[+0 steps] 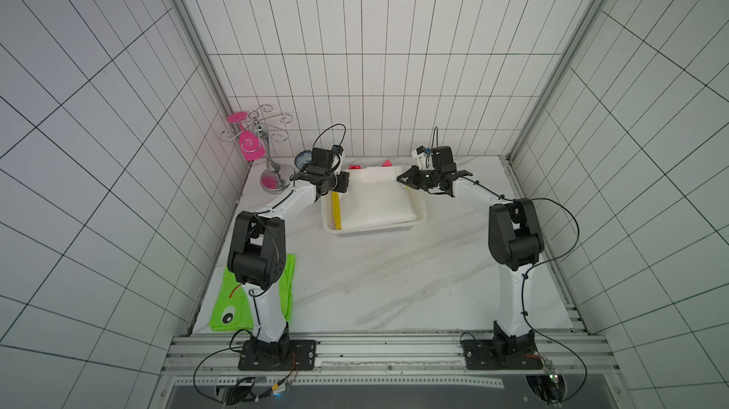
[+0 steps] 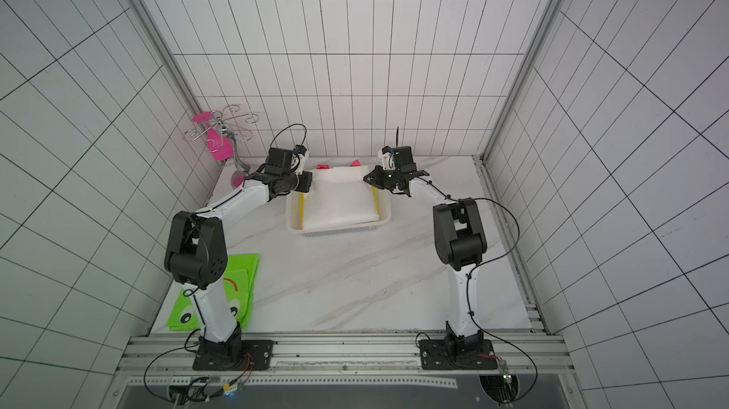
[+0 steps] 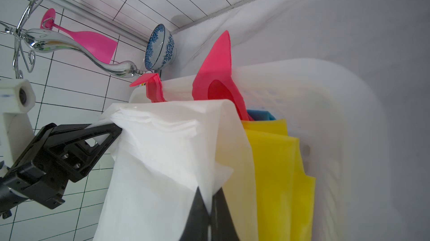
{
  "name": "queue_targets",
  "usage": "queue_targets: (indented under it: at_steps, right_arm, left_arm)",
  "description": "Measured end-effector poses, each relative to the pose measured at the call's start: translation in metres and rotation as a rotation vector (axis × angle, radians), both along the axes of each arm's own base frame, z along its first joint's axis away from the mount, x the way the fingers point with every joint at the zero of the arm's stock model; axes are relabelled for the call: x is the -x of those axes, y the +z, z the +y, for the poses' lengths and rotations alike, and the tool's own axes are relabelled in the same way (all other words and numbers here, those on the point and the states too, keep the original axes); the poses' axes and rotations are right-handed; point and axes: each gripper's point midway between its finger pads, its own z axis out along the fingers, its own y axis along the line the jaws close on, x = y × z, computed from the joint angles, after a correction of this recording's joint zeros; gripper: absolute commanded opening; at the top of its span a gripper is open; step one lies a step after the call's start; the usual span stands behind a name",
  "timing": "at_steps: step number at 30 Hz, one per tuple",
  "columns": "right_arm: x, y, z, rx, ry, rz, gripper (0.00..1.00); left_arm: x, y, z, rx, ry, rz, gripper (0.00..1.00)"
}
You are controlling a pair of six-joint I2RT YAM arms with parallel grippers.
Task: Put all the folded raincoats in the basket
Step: Place the raincoat in the basket.
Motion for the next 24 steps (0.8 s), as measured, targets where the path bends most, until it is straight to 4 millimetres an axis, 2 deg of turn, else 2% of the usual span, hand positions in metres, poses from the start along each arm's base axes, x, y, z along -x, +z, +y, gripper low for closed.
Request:
queue_targets:
  at_steps: [4, 5, 10, 12, 14, 16, 19, 22, 24]
  right_arm:
    - [-0.004, -0.01, -0.001, 0.005, -0.003, 0.013, 0.0]
    - [-0.004, -0.013, -0.002, 0.008, -0.003, 0.019, 0.01]
    - [-0.004, -0.021, -0.006, 0.028, -0.008, 0.038, 0.17]
    - [-0.007, -0.019, -0.009, 0.025, -0.016, 0.039, 0.28]
    - [-0.01, -0.013, -0.011, 0.024, -0.02, 0.026, 0.37]
    - [-0.012, -0.008, -0.013, 0.025, -0.027, 0.017, 0.39]
    - [-0.008, -0.003, -0.018, 0.038, -0.037, 0.033, 0.42]
    - [-0.002, 0.014, -0.023, 0.044, -0.047, 0.03, 0.44]
    - [0.004, 0.036, -0.026, 0.04, -0.05, 0.005, 0.45]
  left_arm:
    - [-0.012, -0.01, -0.002, 0.01, 0.01, 0.023, 0.0]
    - [-0.011, -0.014, -0.003, 0.011, 0.01, 0.034, 0.07]
    - [-0.009, -0.019, 0.005, 0.011, 0.048, 0.063, 0.32]
    - [-0.009, -0.018, 0.01, 0.01, 0.068, 0.069, 0.4]
    - [-0.008, -0.011, 0.015, 0.012, 0.088, 0.062, 0.43]
    - [-0.006, 0.004, 0.021, 0.015, 0.115, 0.04, 0.46]
    - [0.0, 0.04, 0.028, 0.029, 0.157, -0.023, 0.49]
    - [0.013, 0.091, 0.033, 0.081, 0.187, -0.11, 0.51]
    - [0.028, 0.124, 0.034, 0.138, 0.197, -0.162, 0.51]
